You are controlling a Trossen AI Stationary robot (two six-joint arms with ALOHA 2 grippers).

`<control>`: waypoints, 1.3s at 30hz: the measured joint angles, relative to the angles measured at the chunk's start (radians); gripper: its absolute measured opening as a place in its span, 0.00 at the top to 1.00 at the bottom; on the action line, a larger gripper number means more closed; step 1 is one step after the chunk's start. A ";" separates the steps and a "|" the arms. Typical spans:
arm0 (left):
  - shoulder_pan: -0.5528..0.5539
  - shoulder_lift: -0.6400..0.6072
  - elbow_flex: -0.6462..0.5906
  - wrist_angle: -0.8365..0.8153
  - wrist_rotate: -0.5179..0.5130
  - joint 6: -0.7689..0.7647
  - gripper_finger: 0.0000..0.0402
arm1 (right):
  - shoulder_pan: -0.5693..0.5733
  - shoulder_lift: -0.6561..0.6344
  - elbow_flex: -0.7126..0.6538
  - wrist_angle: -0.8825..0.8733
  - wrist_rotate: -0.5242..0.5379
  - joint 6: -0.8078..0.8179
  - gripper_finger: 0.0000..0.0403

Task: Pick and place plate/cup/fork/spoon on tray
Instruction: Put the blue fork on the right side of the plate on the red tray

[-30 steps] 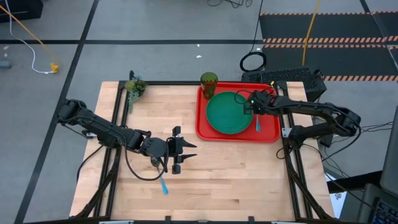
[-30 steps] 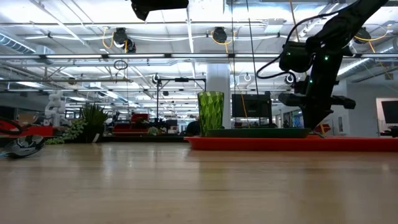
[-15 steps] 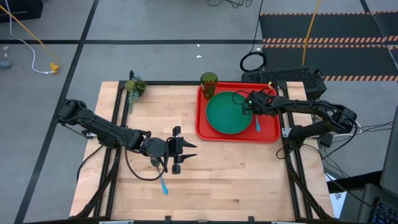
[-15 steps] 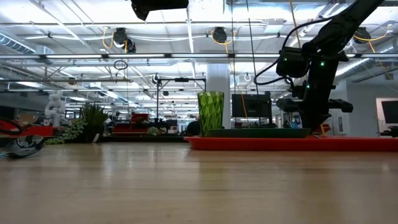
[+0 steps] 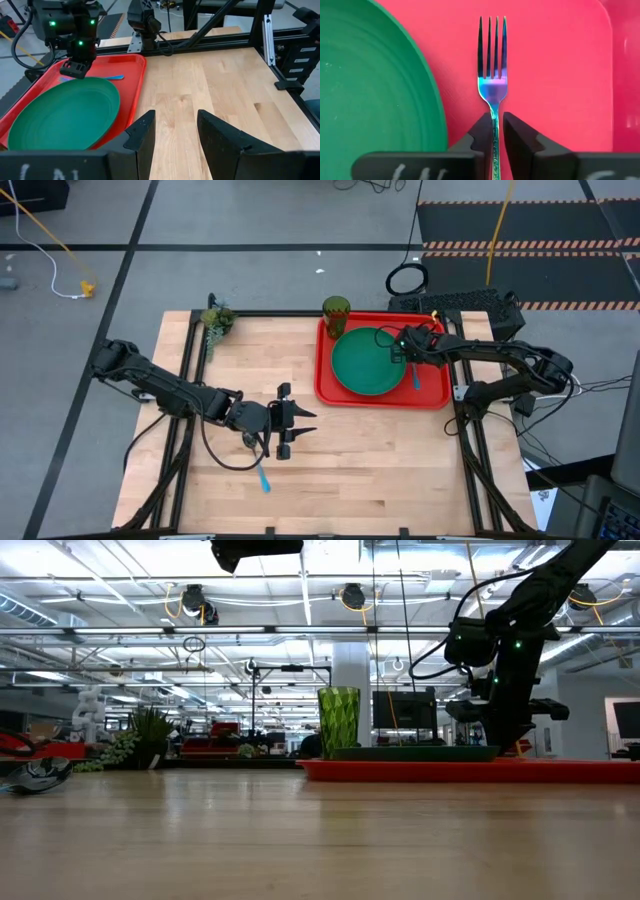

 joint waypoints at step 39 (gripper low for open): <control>-0.006 0.000 0.000 -0.031 0.000 -0.054 0.63 | 0.293 -0.293 -0.106 -0.243 -0.109 -0.112 0.86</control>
